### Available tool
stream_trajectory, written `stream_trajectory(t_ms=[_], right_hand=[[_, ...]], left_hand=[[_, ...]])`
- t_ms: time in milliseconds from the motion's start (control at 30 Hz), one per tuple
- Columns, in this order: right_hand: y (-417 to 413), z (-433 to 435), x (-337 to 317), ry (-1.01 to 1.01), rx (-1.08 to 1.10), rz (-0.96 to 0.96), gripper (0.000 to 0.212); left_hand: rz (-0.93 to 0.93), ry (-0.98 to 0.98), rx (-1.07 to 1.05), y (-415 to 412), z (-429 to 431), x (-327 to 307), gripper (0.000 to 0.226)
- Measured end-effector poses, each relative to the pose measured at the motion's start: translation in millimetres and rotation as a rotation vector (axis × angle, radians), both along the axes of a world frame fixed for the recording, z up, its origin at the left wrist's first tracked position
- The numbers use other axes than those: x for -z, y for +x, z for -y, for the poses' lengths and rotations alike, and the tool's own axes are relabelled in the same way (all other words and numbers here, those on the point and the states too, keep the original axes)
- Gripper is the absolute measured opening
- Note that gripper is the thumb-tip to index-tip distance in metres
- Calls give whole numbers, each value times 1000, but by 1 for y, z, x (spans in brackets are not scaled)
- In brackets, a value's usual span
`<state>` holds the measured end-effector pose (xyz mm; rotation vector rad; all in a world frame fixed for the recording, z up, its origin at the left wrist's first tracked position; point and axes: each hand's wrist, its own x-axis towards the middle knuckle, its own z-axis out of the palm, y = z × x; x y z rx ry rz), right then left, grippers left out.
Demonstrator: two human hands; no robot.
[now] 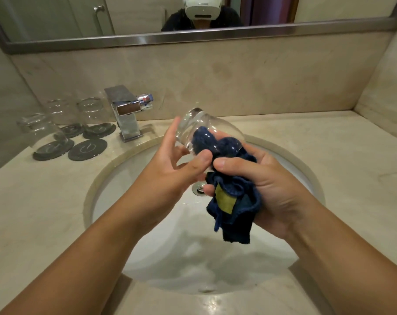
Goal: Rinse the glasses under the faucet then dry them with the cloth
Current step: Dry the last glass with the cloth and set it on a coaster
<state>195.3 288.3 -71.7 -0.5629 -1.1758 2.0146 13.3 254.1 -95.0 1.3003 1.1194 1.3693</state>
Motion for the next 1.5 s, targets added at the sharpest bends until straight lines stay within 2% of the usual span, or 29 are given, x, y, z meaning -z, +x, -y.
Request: stream_trajectory(t_ms=[133, 267, 400, 467, 633, 767, 867, 1033, 1067, 1167, 1300, 1400, 1500], right_hand=[[-4, 4, 2, 176, 60, 147, 39], [-3, 6, 0, 68, -59, 70, 46], [2, 8, -4, -115, -130, -69, 39], [2, 7, -4, -149, -130, -81, 37], [4, 2, -2, 8, -95, 85, 36], [-1, 5, 1, 170, -54, 177, 43], [-2, 7, 2, 196, -36, 187, 37], [-1, 7, 1, 39, -95, 84, 39], [0, 6, 0, 15, -110, 58, 39], [1, 4, -1, -17, -75, 41, 40], [-2, 5, 1, 106, 18, 97, 40], [-5, 8, 5, 255, 65, 220, 35], [-6, 8, 6, 211, 13, 189, 34]], left_hand=[[35, 21, -64, 13, 3, -2, 72], [44, -3, -71, 12, 4, -1, 108], [103, 2, 68, 7, 5, -5, 104], [63, -4, 109, 1, 5, -4, 104], [-47, -80, 107, -6, 7, -4, 98], [-66, -79, 93, 1, 11, -10, 112], [-29, -68, 70, 3, 9, -9, 96], [11, -37, 54, 4, 6, -6, 44], [43, -31, 40, 5, 6, -7, 46], [90, -10, 32, 3, 7, -6, 74], [100, -56, 29, 7, 8, -9, 63], [64, -87, -36, 10, 7, -7, 67], [55, -107, -22, 10, 6, -5, 75]])
